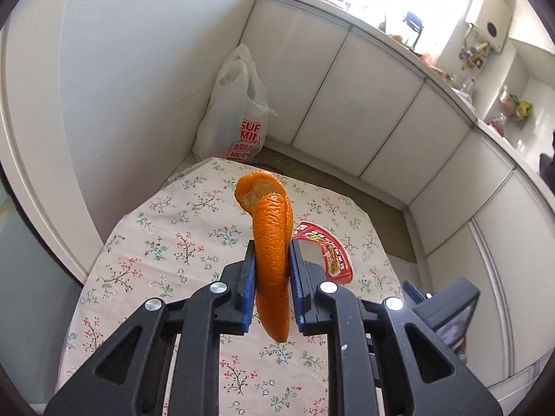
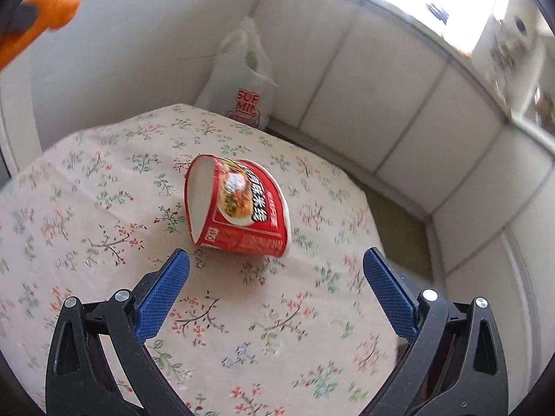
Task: Collect trash
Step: 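Reach the left gripper to the second orange peel and grasp it, then grasp the red noodle cup by its rim with the right gripper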
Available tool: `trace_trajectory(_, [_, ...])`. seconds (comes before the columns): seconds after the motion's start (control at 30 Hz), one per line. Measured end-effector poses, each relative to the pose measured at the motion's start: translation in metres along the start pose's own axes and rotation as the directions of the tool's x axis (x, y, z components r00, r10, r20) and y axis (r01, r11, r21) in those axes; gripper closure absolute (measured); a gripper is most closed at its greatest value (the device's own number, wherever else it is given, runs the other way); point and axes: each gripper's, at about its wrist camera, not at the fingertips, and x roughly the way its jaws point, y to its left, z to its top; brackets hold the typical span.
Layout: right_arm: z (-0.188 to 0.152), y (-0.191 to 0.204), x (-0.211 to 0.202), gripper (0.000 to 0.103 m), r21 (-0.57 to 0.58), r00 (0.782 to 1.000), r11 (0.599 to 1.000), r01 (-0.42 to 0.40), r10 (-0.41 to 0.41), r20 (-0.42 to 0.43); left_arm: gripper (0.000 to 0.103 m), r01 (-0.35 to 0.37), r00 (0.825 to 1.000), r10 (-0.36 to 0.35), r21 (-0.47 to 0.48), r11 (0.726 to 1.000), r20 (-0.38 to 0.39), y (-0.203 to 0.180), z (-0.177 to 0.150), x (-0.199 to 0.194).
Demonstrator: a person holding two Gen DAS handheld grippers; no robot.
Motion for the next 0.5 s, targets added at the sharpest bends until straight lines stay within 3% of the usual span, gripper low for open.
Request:
trace_trajectory(0.07, [0.012, 0.012, 0.010, 0.007, -0.117, 0.999, 0.992, 0.042, -0.041, 0.010, 0.085, 0.023, 1.000, -0.024, -0.041, 0.999, -0.015, 0.010, 0.003, 0.002])
trace_trajectory(0.1, [0.018, 0.012, 0.016, 0.007, -0.123, 1.000, 0.992, 0.030, -0.030, -0.003, 0.085, 0.029, 0.999, -0.030, -0.055, 0.998, -0.018, 0.013, 0.003, 0.001])
trace_trajectory(0.2, [0.037, 0.007, 0.034, 0.007, -0.035, 0.992, 0.994, -0.106, 0.104, -0.067, 0.085, 0.034, 0.999, -0.035, -0.069, 0.997, -0.015, 0.019, 0.006, -0.003])
trace_trajectory(0.33, [0.058, -0.005, 0.056, 0.007, 0.151, 0.970, 0.968, -0.200, 0.218, -0.109, 0.085, 0.042, 0.999, -0.044, -0.074, 0.996, -0.020, 0.021, 0.006, -0.004])
trace_trajectory(0.5, [0.065, -0.013, 0.075, 0.007, 0.210, 0.978, 0.967, -0.146, 0.173, -0.117, 0.085, 0.041, 0.999, -0.043, -0.073, 0.996, -0.026, 0.027, 0.007, -0.005])
